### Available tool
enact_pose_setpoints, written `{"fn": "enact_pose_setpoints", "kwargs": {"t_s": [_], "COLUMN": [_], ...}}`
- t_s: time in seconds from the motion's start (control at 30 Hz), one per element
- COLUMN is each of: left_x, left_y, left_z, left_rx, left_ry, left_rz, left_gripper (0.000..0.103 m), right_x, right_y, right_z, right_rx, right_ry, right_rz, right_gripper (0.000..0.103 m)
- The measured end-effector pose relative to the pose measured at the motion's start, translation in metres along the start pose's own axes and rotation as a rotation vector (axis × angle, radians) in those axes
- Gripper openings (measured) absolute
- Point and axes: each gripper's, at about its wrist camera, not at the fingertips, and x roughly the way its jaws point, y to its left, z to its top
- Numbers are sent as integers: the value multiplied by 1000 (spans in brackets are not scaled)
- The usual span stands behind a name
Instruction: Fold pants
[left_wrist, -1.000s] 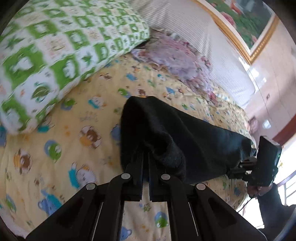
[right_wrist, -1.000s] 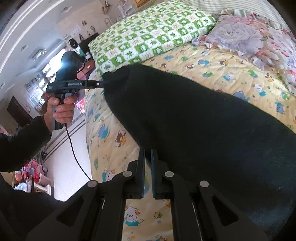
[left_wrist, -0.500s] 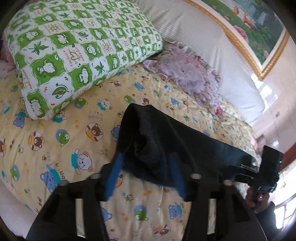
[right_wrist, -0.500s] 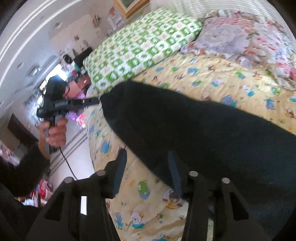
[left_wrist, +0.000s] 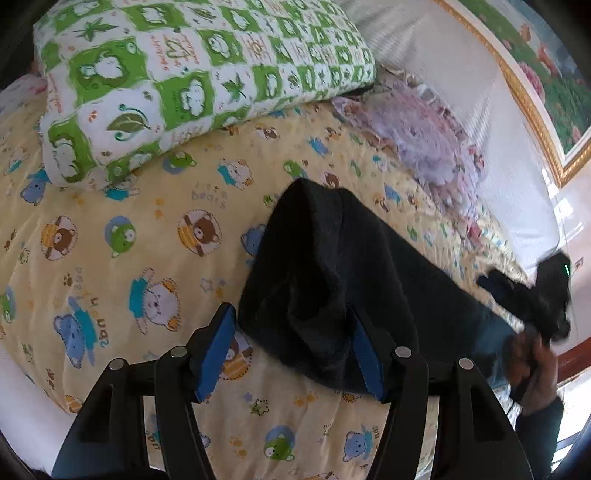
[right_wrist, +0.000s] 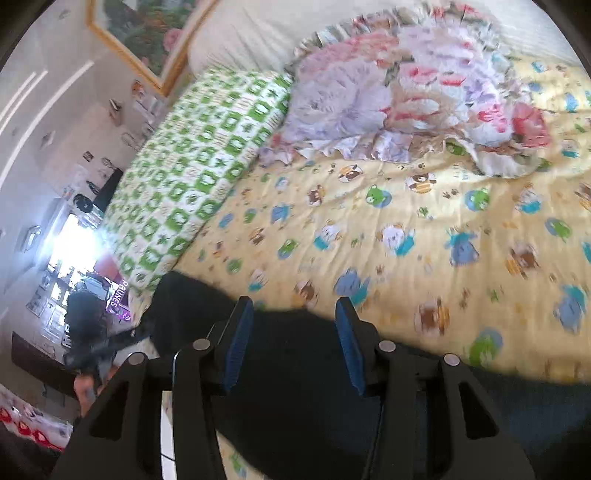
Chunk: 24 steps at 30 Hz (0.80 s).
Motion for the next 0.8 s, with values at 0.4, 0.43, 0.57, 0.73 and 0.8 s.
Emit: {"fn": "enact_pose_setpoints", "kwargs": {"t_s": [0.4, 0.43, 0.57, 0.73, 0.8], "left_x": [22, 23, 25, -6, -23], "left_y": [-10, -15, -29, -41, -46], "left_z": [-3, -4, -9, -8, -5], "left_rx": [52, 69, 141, 188, 204], "left_ry": [10, 1, -34, -134, -191], "left_rz": [80, 98, 149, 108, 80], "left_gripper": [64, 64, 46, 20, 19], "right_x": [77, 75, 69, 54, 46], "right_y": [10, 11, 17, 31, 44], "right_z": [0, -2, -16, -20, -15], "right_rx": [-204, -211, -255, -300, -334], "right_ry": [263, 261, 254, 183, 108], "right_rz": [-117, -116, -100, -135, -178], "right_gripper": [47, 46, 33, 19, 17]}}
